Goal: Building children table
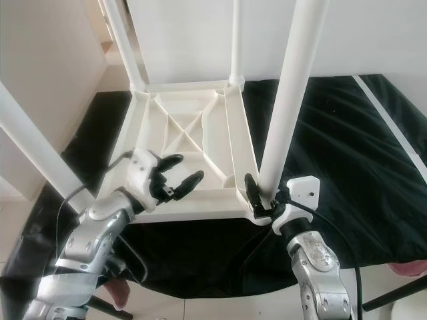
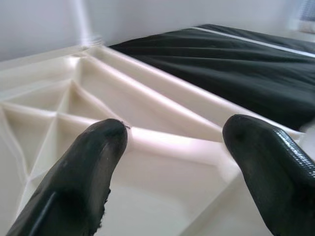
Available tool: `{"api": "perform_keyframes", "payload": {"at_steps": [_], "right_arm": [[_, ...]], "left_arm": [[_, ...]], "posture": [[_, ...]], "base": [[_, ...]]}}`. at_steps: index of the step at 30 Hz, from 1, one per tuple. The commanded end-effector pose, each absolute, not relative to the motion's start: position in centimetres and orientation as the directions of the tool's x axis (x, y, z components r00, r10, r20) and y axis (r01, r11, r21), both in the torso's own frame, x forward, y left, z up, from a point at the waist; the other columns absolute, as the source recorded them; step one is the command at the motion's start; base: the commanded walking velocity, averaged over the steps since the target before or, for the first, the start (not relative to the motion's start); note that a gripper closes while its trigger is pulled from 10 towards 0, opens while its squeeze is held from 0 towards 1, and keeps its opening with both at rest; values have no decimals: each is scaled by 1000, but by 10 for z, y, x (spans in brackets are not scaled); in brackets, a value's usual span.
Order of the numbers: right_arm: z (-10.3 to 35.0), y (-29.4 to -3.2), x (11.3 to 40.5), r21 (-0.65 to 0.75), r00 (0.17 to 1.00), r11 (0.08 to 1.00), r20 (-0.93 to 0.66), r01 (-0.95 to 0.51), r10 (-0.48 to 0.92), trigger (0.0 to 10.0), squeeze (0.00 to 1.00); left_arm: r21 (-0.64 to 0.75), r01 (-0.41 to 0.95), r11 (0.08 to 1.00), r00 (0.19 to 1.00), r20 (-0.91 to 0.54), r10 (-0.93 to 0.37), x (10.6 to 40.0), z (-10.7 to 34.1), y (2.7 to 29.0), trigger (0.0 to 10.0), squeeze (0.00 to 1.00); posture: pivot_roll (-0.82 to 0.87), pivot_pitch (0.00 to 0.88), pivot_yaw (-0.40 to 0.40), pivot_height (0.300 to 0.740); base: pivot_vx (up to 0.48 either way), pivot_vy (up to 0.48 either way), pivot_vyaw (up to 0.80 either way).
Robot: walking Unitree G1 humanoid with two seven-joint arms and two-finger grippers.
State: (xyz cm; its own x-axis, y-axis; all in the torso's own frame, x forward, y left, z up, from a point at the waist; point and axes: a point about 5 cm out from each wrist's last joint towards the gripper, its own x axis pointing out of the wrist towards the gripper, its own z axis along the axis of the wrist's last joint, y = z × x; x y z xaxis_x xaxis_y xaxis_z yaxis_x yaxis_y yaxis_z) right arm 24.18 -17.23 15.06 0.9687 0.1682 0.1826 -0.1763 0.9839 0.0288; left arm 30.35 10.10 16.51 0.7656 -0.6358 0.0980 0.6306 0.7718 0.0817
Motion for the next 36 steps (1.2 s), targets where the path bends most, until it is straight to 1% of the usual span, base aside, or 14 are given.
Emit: {"api": "perform_keyframes", "payload": {"at_steps": [1, 3, 4, 8, 10, 15, 16, 19, 21, 23, 27, 30, 33, 36], "right_arm": [[152, -175, 240, 31, 972, 989, 189, -147, 139, 10000, 0], [153, -176, 239, 55, 975, 992, 199, -110, 97, 10000, 0], [153, -176, 239, 55, 975, 992, 199, -110, 97, 10000, 0], [155, -177, 240, 29, 978, 998, 203, -53, 46, 10000, 0], [156, -178, 240, 23, 977, 999, 209, -44, 38, 10000, 0], [156, -177, 240, -12, 974, 1000, 225, -28, 30, 10000, 0], [156, -175, 239, -37, 971, 999, 236, -28, 36, 10000, 0], [158, -175, 239, -41, 969, 999, 246, -29, 38, 10000, 0], [160, -174, 239, -40, 967, 999, 252, -26, 35, 10000, 0], [162, -172, 240, -36, 965, 999, 261, -30, 38, 10000, 0], [163, -169, 240, -37, 963, 998, 263, -48, 56, 10000, 0], [164, -166, 241, -37, 961, 997, 269, -62, 70, 10000, 0], [165, -165, 243, -39, 957, 997, 280, -63, 71, 10000, 0], [164, -164, 244, -37, 958, 997, 280, -62, 70, 10000, 0]], "left_arm": [[74, 553, 830, 827, 71, -558, 305, 159, 109, 10000, 0], [27, 485, 874, 871, 83, -485, 304, 155, 112, 10000, 0], [27, 485, 874, 871, 83, -485, 304, 155, 112, 10000, 0], [10, 355, 935, 922, 162, -352, 298, 159, 117, 10000, 0], [6, 340, 940, 927, 164, -336, 298, 159, 117, 10000, 0], [21, 325, 945, 937, 129, -325, 294, 152, 113, 10000, 0], [4, 332, 943, 934, 136, -330, 290, 151, 110, 10000, 0], [-2, 341, 940, 929, 154, -337, 287, 154, 109, 10000, 0], [11, 349, 937, 923, 168, -346, 285, 155, 108, 10000, 0], [30, 387, 922, 905, 182, -386, 280, 155, 105, 10000, 0], [39, 403, 914, 893, 202, -402, 278, 156, 103, 10000, 0], [28, 389, 921, 897, 214, -386, 279, 158, 103, 10000, 0], [-52, 319, 946, 927, 224, -300, 283, 161, 109, 10000, 0], [-59, 306, 950, 932, 221, -286, 284, 162, 111, 10000, 0]], "posture": [[-80, 56, 41, 740], [-82, 59, 38, 740], [-82, 59, 38, 740], [-83, 65, 33, 740], [-84, 64, 33, 740], [-86, 62, 33, 740], [-89, 61, 37, 740], [-90, 62, 39, 740], [-91, 61, 40, 740], [-94, 59, 41, 740], [-94, 57, 43, 740], [-95, 55, 45, 740], [-96, 53, 44, 740], [-94, 51, 42, 740]], "base": [[0, 0, 0], [0, 0, 0], [0, 0, 0], [0, 0, 0], [0, 0, 0], [0, 0, 0], [0, 0, 0], [0, 0, 0], [0, 0, 0], [0, 0, 0], [0, 0, 0], [0, 0, 0], [0, 0, 0], [0, 0, 0]]}}
